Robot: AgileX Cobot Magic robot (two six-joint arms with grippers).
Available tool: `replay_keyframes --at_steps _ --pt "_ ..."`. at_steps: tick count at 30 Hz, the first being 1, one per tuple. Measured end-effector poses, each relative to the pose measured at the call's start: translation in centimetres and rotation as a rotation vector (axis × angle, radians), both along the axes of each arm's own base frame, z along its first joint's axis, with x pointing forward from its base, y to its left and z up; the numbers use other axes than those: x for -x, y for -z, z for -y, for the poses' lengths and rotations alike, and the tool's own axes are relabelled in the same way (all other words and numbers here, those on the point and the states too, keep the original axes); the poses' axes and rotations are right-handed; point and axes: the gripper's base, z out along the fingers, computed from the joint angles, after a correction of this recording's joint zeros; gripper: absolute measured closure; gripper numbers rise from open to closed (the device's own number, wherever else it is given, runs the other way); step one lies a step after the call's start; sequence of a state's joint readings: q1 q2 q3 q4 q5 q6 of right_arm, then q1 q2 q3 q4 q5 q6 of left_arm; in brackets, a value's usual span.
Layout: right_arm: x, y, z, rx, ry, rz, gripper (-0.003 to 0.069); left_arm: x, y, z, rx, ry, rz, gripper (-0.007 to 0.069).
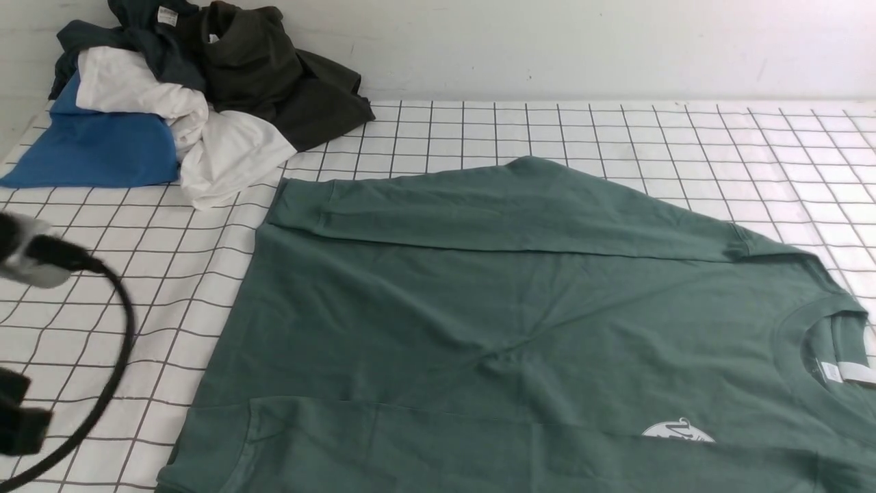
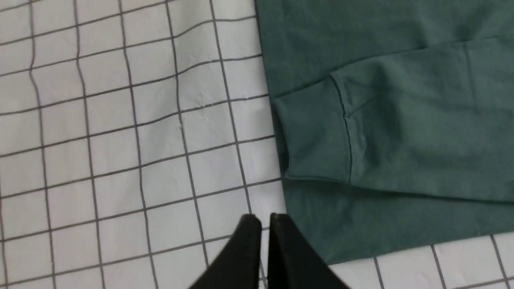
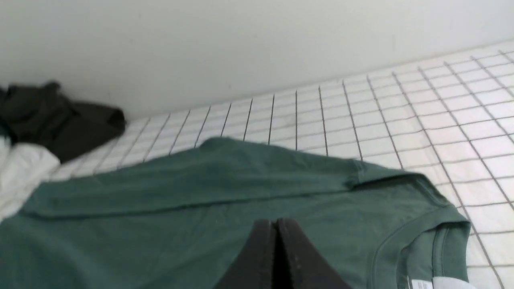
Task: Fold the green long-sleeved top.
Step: Use the left arm to clamp the cuff closest to it
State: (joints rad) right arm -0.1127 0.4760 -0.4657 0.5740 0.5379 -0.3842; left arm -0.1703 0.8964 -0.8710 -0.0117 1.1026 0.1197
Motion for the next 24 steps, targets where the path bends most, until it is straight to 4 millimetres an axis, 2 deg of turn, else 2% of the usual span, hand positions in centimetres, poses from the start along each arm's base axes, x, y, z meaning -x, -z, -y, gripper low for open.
replay_keyframes --at_steps 2,3,5,7,8,9,10,11,12,13,15,19,24 --pt "-1.2 -1.3 -0.3 0.036 -0.071 -0.098 0.0673 -1.5 1.2 1.3 -0.012 0.042 -0.072 0.0568" --pt "-1.3 -1.0 -0.5 0.037 -0.086 -0.131 0.0673 -1.7 1.4 1.4 -0.013 0.040 -0.082 0.0568" --pt "-2.7 -2.0 -1.4 0.077 -0.220 -0.287 0.0673 -3.7 3.8 3.1 -0.015 0.064 -0.220 0.0492" --pt "-3.3 -2.0 -2.1 0.102 -0.306 -0.390 0.0673 -4.8 5.2 3.7 -0.009 0.065 -0.287 0.0431" --pt "-3.7 -1.8 -2.6 0.128 -0.370 -0.471 0.0673 -5.8 6.4 4.1 -0.010 0.062 -0.325 0.0386" --pt "-3.6 -1.8 -2.7 0.132 -0.386 -0.489 0.0673 -5.9 6.5 4.2 -0.009 0.061 -0.329 0.0379" --pt "-3.8 -1.4 -3.4 0.166 -0.461 -0.583 0.0673 -6.7 7.6 4.4 -0.012 0.057 -0.353 0.0321" --pt "-3.8 -1.3 -3.6 0.171 -0.475 -0.594 0.0673 -6.9 7.8 4.5 -0.013 0.056 -0.357 0.0314" --pt "-3.7 -0.5 -4.1 0.214 -0.533 -0.693 0.0673 -7.7 8.8 4.6 -0.017 0.051 -0.372 0.0257" --pt "-3.8 -0.5 -4.2 0.221 -0.538 -0.696 0.0673 -7.8 8.9 4.6 -0.017 0.050 -0.373 0.0257" --pt "-3.8 0.5 -4.8 0.288 -0.579 -0.790 0.0673 -8.9 10.3 4.7 -0.017 0.037 -0.391 0.0196" --pt "-4.1 1.0 -4.8 0.351 -0.569 -0.828 0.0673 -9.8 11.5 4.8 -0.023 0.032 -0.387 0.0168" --pt "-4.2 1.0 -4.8 0.345 -0.551 -0.829 0.0673 -10.8 13.1 5.0 -0.032 0.014 -0.396 0.0167"
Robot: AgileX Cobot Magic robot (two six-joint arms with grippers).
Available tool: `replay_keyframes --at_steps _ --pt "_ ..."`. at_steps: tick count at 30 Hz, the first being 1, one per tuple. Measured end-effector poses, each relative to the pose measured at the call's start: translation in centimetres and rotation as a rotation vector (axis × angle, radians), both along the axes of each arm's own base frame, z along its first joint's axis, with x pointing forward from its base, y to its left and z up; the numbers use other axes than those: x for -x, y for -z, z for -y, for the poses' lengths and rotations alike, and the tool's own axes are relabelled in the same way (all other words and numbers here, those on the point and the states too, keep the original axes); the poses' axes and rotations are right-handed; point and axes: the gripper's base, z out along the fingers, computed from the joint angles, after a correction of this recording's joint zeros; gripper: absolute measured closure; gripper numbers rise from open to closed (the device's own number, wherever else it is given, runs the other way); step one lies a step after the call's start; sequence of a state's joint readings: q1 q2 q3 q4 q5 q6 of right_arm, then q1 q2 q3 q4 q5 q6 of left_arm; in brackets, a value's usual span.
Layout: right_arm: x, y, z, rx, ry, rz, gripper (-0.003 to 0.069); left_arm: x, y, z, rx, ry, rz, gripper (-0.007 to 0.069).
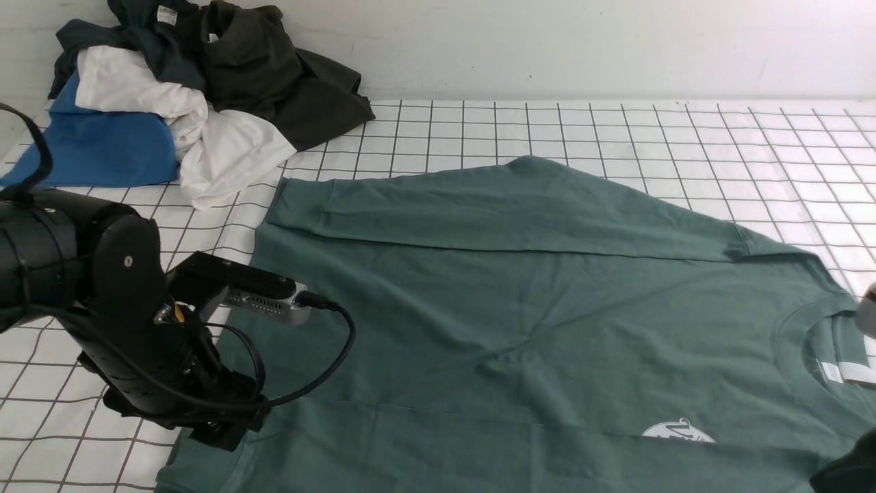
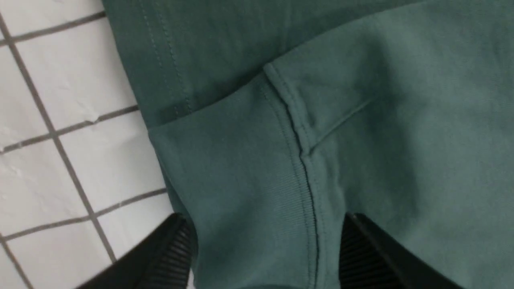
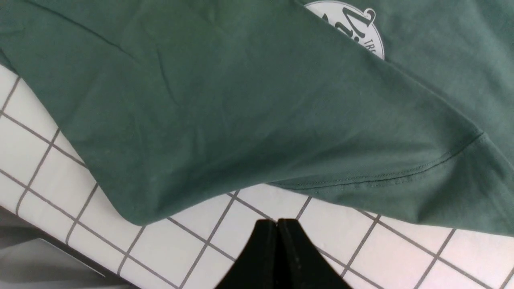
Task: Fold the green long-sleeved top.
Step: Use the left arm to clamp the cuff closest to it
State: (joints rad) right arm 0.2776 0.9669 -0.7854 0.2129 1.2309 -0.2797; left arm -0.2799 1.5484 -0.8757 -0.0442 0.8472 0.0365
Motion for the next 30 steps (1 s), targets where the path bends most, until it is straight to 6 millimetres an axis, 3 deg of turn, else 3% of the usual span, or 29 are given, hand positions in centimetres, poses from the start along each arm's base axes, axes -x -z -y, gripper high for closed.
replay_keyframes --at_steps 12,19,28,30 --pt "-0.1 0.0 0.0 -0.004 0.008 0.005 0.0673 -1.6 3.5 0.0 -0.016 -0.021 -0.049 0.0167" --pt "-0.2 0.0 0.0 -0.007 0.012 0.014 0.0673 -2.3 3.8 -2.1 -0.011 -0.096 -0.035 0.0167" --pt "-0.4 -0.1 -0.1 -0.014 0.016 0.041 0.0673 -2.6 4.3 -1.6 0.018 -0.088 -0.039 0.0177" --pt "-0.4 -0.1 -0.1 -0.014 0.016 0.041 0.0673 -2.7 4.3 -1.5 0.025 -0.088 -0.041 0.0213"
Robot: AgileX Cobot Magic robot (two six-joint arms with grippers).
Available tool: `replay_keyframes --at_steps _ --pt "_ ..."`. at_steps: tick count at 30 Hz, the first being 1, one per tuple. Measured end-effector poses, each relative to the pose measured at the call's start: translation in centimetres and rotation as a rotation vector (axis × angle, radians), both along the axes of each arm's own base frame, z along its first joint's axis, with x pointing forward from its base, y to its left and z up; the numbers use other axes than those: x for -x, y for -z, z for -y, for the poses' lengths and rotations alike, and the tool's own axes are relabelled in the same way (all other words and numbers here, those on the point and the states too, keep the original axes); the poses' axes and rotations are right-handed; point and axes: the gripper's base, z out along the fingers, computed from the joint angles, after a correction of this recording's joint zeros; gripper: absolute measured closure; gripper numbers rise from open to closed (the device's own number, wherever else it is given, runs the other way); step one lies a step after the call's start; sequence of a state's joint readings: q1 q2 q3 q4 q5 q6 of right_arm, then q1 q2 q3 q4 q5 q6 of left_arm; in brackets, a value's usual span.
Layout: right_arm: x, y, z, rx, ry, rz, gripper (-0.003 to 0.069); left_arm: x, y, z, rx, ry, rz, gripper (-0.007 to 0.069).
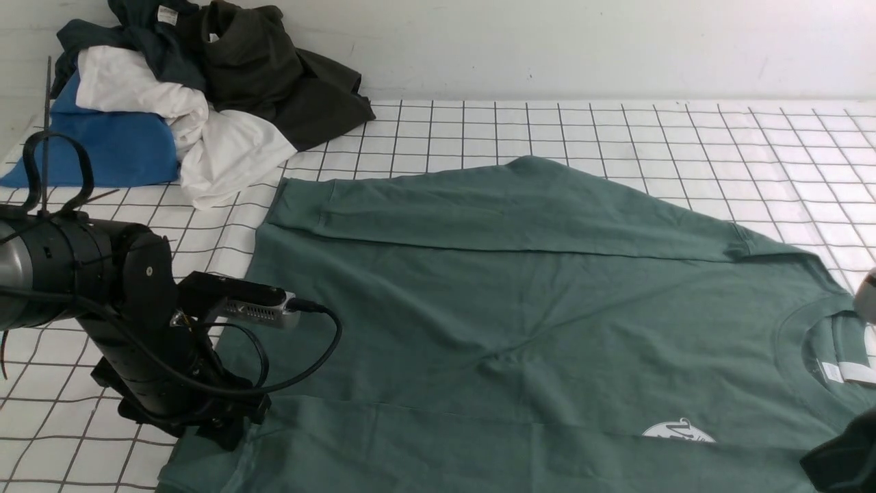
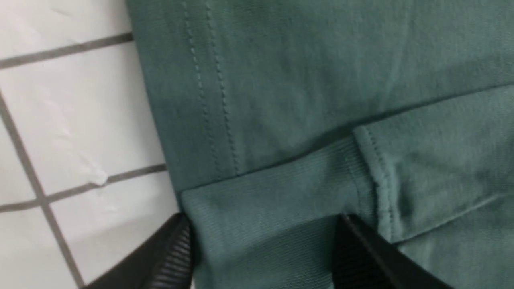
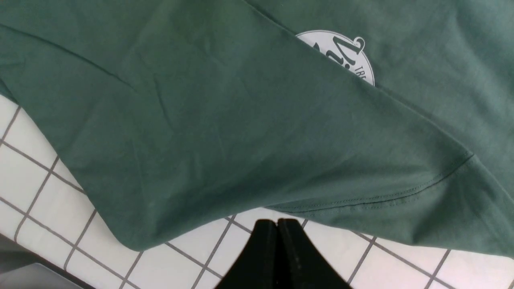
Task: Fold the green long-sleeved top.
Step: Use the left arm to clamp the cuff closest to it
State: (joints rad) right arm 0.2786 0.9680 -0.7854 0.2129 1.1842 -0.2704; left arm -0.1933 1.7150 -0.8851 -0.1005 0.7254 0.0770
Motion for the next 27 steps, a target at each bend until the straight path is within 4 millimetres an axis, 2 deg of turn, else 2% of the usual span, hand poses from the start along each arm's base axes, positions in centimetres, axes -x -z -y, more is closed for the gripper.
replay_keyframes --at_steps 1,2,4,5,8,11,14,22,27 --pt "0.0 0.0 0.0 0.000 0.000 0.001 0.0673 0.0 0.0 0.0 0.003 -0.001 -0.001 0.0238" --pt "0.0 0.0 0.0 0.000 0.000 0.002 0.0673 0.0 0.0 0.1 0.010 -0.006 -0.003 0.0295" --pt "0.0 0.0 0.0 0.000 0.000 0.002 0.0673 0.0 0.0 0.2 0.015 -0.009 -0.006 0.0361" --pt "0.0 0.0 0.0 0.000 0.000 0.002 0.0673 0.0 0.0 0.2 0.016 -0.010 -0.006 0.0369" --pt "0.0 0.0 0.0 -0.001 0.000 0.002 0.0673 0.0 0.0 0.2 0.022 -0.008 -0.007 0.0494" --pt "0.0 0.0 0.0 -0.001 0.001 0.003 0.0673 0.1 -0.3 0.3 0.023 0.009 0.005 0.0581" --pt "0.0 0.0 0.0 -0.001 0.001 0.004 0.0673 0.2 -1.1 0.2 0.025 0.021 0.028 0.0595" --pt "-0.4 -0.2 -0.1 -0.013 0.010 0.048 0.0673 1.4 -5.7 0.0 0.053 0.031 0.180 0.0598" --pt "-0.6 -0.3 -0.1 -0.018 0.013 0.066 0.0673 1.7 -6.4 -0.1 0.055 0.034 0.195 0.0598"
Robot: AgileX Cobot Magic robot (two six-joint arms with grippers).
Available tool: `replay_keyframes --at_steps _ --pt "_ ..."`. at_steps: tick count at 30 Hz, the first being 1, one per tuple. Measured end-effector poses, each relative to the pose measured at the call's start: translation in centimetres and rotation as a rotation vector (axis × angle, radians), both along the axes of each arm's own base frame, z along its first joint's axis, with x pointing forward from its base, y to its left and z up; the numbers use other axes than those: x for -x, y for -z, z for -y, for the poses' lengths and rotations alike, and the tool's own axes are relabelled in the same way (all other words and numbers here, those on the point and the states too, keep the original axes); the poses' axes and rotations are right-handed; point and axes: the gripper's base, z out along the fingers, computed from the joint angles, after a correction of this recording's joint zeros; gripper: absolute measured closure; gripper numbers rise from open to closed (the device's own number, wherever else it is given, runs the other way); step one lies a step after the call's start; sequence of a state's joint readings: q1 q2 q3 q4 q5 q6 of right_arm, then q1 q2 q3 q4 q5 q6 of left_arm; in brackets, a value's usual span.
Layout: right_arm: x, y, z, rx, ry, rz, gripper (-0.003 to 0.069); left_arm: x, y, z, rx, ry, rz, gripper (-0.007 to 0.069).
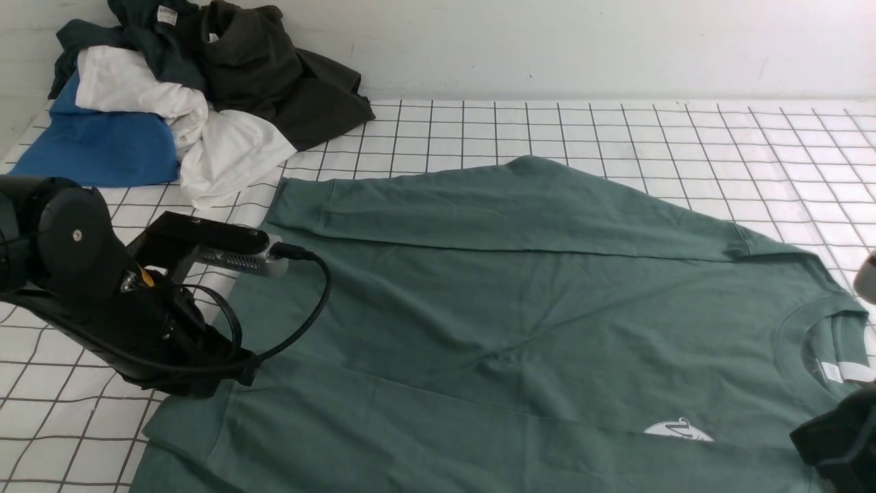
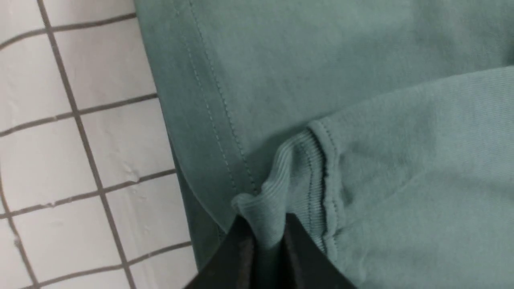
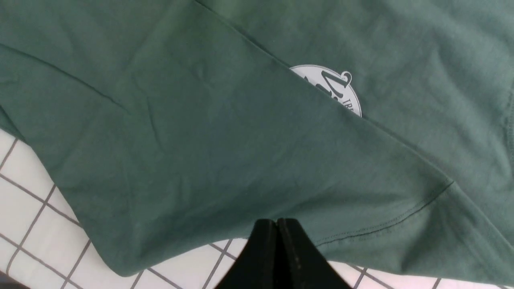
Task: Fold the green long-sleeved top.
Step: Use the left arm to clamp the cuff closest to it
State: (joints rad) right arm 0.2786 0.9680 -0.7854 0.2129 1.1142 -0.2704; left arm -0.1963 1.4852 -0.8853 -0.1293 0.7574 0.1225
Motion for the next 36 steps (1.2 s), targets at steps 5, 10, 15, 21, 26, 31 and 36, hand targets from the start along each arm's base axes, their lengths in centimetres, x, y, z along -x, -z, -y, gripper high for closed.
replay_keyframes --at_steps 5,10,15,21,26,31,36 --pt "0.0 0.0 0.0 0.000 0.000 0.001 0.0673 -0.3 1.6 0.0 -0.019 0.006 -0.077 0.0588" --pt "0.0 0.0 0.0 0.000 0.000 0.002 0.0673 -0.9 4.5 0.1 -0.041 0.008 -0.181 0.0509" --pt "0.0 0.0 0.0 -0.001 0.001 0.003 0.0673 -1.4 5.7 0.2 -0.048 0.005 -0.199 0.0378" --pt "0.0 0.0 0.0 0.000 0.000 0.001 0.0673 -1.5 5.1 0.2 -0.040 0.002 -0.148 0.0296" --pt "0.0 0.0 0.0 0.000 0.000 0.001 0.0673 -1.5 5.0 0.2 -0.039 0.002 -0.144 0.0320" --pt "0.0 0.0 0.0 0.000 0.000 0.001 0.0673 -1.6 4.9 0.2 -0.038 0.001 -0.136 0.0441" --pt "0.0 0.0 0.0 -0.001 0.000 0.002 0.0673 -1.6 4.2 0.2 -0.035 0.015 -0.097 0.0577"
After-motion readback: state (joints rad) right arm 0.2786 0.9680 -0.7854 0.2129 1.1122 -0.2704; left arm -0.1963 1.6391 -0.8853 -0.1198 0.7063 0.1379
